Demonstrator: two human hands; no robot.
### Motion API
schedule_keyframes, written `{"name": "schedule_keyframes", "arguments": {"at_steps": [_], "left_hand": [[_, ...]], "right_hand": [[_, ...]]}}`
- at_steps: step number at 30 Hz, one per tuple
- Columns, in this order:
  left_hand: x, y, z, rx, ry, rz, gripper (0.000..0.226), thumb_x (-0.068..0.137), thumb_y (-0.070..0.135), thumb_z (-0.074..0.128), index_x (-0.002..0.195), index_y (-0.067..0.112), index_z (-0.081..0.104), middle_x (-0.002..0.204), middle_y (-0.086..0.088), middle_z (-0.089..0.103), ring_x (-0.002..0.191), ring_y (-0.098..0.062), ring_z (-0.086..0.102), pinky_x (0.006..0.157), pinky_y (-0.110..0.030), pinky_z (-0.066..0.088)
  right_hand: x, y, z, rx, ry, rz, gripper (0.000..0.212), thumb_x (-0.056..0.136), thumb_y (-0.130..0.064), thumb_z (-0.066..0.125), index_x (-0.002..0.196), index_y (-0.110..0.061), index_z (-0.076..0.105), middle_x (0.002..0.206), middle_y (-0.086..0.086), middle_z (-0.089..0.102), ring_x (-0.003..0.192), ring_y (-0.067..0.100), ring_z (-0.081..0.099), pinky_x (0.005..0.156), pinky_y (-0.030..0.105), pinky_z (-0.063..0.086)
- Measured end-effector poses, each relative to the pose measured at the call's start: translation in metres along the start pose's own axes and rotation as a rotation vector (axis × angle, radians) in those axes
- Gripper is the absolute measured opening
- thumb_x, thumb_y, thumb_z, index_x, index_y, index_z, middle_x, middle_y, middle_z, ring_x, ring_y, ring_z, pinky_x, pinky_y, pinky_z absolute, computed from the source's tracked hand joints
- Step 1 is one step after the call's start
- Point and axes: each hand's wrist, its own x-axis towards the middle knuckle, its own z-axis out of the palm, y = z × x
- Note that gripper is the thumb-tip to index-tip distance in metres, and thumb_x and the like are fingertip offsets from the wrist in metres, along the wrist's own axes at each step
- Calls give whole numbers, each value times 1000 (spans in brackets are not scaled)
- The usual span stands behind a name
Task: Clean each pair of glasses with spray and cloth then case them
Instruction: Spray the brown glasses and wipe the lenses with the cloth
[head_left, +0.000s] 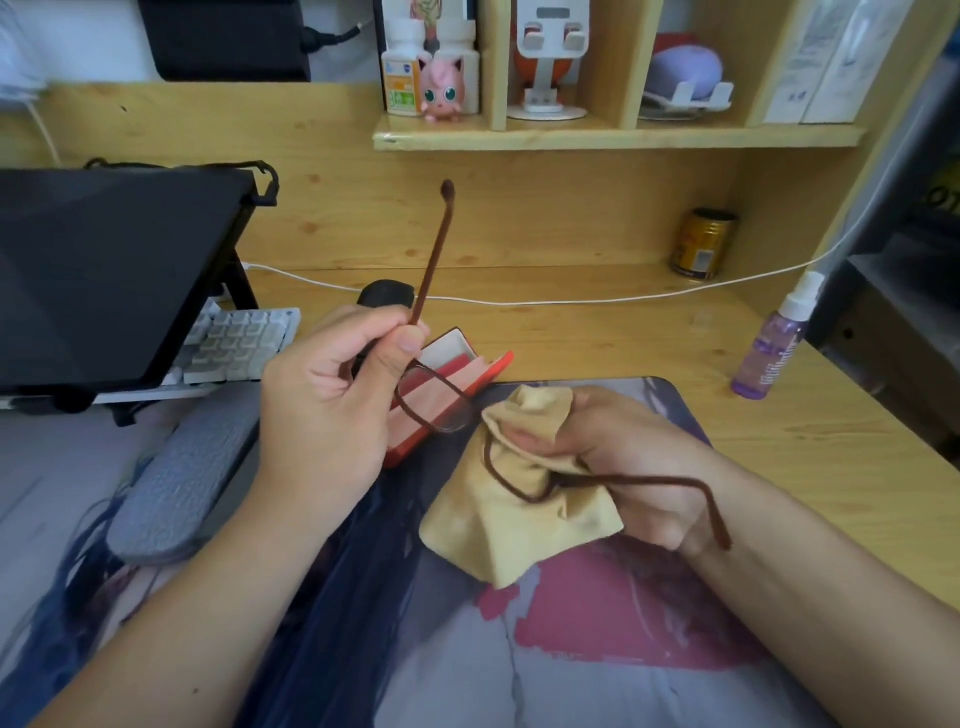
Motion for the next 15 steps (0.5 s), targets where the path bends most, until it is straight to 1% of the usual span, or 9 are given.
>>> {"name": "schedule_keyframes", "arguments": {"at_steps": [2, 4, 5, 6, 7, 9, 12, 13, 15], "left_hand": [[1, -2, -2, 14, 49, -5, 12, 99, 13, 63, 101, 23, 70, 93, 9, 70, 89, -9, 66, 83, -24, 51], [4, -4, -6, 11, 130, -19, 10, 100, 13, 62, 100, 19, 70, 92, 7, 68, 88, -6, 64, 83, -20, 48], [6, -5, -7, 13, 166, -23, 10, 101, 14, 61, 100, 20, 69, 91, 6, 68, 88, -6, 63, 83, -20, 47], [6, -6, -8, 20, 194, -28, 10, 101, 15, 61, 100, 21, 69, 91, 6, 68, 88, -7, 63, 84, -21, 47], [5, -6, -7, 27, 213, -38, 11, 101, 16, 61, 98, 23, 69, 91, 6, 68, 88, -8, 63, 84, -22, 48], [3, -4, -3, 31, 238, -69, 12, 100, 15, 62, 97, 22, 70, 91, 6, 69, 89, -9, 64, 84, -22, 48], [0, 0, 1, 17, 269, -130, 10, 100, 14, 63, 96, 17, 71, 89, 7, 69, 87, -3, 64, 81, -15, 46], [0, 1, 2, 9, 280, -154, 10, 100, 14, 63, 96, 16, 72, 88, 9, 69, 85, 0, 64, 80, -13, 45], [0, 3, 2, 2, 296, -190, 10, 100, 15, 62, 96, 16, 72, 86, 11, 69, 82, 3, 64, 78, -10, 45]], "right_hand": [[3, -5, -5, 70, 107, -28, 8, 87, -5, 65, 81, -6, 71, 74, 6, 70, 69, 16, 69, 58, 25, 56], [6, -12, -21, 52, 362, -91, 18, 93, -3, 62, 77, -7, 70, 71, 6, 68, 64, 17, 67, 55, 24, 54], [8, -17, -34, -104, 544, -135, 23, 95, -6, 62, 73, -10, 69, 69, 4, 67, 63, 18, 65, 53, 22, 51], [10, -23, -47, -377, 706, -172, 27, 96, -9, 62, 70, -11, 67, 65, 2, 64, 62, 18, 60, 50, 19, 46], [12, -27, -60, -680, 799, -175, 29, 97, -12, 59, 69, -10, 65, 63, 2, 60, 61, 19, 56, 48, 22, 42], [17, -29, -75, -1149, 792, -58, 25, 96, -18, 53, 75, -10, 64, 73, 8, 61, 71, 28, 55, 56, 31, 40], [16, -20, -78, -1551, 722, 145, 21, 95, -32, 51, 90, -19, 66, 99, 12, 68, 92, 32, 60, 68, 31, 37], [13, -18, -77, -1673, 742, 137, 25, 95, -37, 50, 96, -19, 68, 99, 11, 68, 93, 32, 61, 66, 31, 38], [4, -22, -73, -1873, 837, 22, 34, 95, -45, 42, 97, -23, 69, 90, 6, 65, 86, 30, 64, 58, 33, 38]]}}
